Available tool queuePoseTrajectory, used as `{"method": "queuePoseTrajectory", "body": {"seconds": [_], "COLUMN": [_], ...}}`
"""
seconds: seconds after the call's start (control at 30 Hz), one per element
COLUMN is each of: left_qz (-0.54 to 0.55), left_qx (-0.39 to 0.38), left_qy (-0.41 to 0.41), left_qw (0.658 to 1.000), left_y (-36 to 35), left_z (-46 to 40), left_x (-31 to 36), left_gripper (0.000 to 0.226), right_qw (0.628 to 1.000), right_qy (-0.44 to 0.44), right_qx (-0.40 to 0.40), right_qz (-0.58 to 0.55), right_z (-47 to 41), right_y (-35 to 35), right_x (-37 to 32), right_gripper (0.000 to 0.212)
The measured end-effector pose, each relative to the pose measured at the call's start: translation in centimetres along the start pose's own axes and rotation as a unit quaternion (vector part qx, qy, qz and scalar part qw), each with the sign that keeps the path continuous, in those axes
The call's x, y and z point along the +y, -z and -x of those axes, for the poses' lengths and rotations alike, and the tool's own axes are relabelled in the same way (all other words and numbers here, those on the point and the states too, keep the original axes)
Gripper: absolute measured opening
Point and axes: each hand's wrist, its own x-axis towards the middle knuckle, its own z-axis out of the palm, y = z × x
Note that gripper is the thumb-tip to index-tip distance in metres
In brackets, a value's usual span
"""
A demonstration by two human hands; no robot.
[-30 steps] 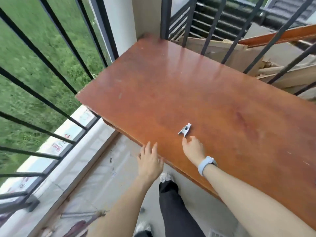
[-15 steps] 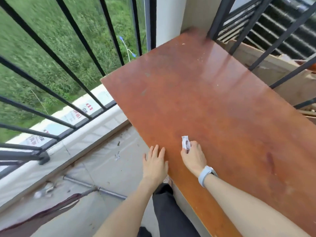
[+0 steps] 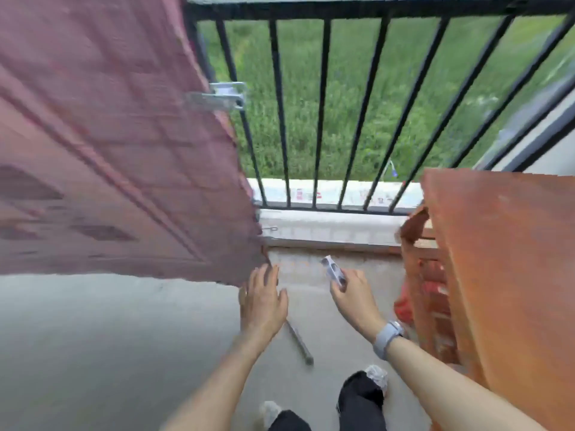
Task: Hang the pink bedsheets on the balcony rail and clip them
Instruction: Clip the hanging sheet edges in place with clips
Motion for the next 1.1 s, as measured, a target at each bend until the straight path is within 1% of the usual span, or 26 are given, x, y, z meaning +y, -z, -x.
{"method": "queuePoseTrajectory", "body": {"seconds": [0.03,0.1,0.17,0.2,0.27,0.37,0.47,0.53,0.6,0.7,0.83,0.93,1.1], "left_qz": [0.002,0.007,0.0,-0.004,-0.005,-0.002,0.008,0.013,0.012,-0.018,-0.039,-0.043,-0.03], "left_qx": [0.017,0.059,0.085,0.099,0.141,0.193,0.249,0.288,0.312,0.333,0.357,0.387,0.438], "left_qy": [0.034,0.095,0.161,0.196,0.266,0.357,0.425,0.445,0.46,0.463,0.47,0.46,0.463], "left_qw": [0.999,0.994,0.983,0.976,0.954,0.914,0.87,0.848,0.831,0.822,0.806,0.798,0.77], "left_y": [1.6,4.6,7.3,8.6,11.4,15.8,20.2,23.0,25.9,30.9,39.5,45.8,52.6], "left_z": [1.1,3.8,6.9,8.5,11.6,15.5,18.1,19.0,19.1,17.8,14.8,13.2,14.1], "left_x": [-3.7,-10.8,-17.6,-20.6,-26.1,-33.2,-39.4,-43.4,-47.8,-56.0,-67.3,-74.5,-85.3], "left_gripper": [0.048,0.048,0.048,0.049,0.05,0.049,0.049,0.049,0.049,0.051,0.051,0.05,0.048], "right_qw": [0.999,0.995,0.986,0.979,0.958,0.917,0.877,0.853,0.829,0.797,0.782,0.768,0.734], "right_qy": [0.027,0.082,0.136,0.162,0.216,0.298,0.374,0.418,0.451,0.503,0.529,0.555,0.596], "right_qx": [-0.018,-0.055,-0.098,-0.124,-0.185,-0.265,-0.3,-0.312,-0.329,-0.335,-0.327,-0.315,-0.322], "right_qz": [-0.003,-0.007,0.0,0.006,0.016,0.021,0.018,0.009,0.005,-0.011,-0.031,-0.045,-0.047], "right_z": [0.6,1.8,3.5,4.5,6.7,9.6,11.7,12.5,13.0,12.8,11.2,10.8,13.3], "right_y": [-2.8,-8.6,-14.4,-17.3,-22.3,-28.4,-33.8,-37.3,-40.9,-46.5,-54.4,-59.2,-67.9], "right_x": [-2.7,-7.8,-12.9,-15.5,-20.6,-28.2,-36.2,-41.5,-47.1,-55.9,-68.4,-77.5,-89.5], "right_gripper": [0.01,0.009,0.017,0.018,0.014,0.015,0.018,0.02,0.016,0.01,0.014,0.02,0.013]}}
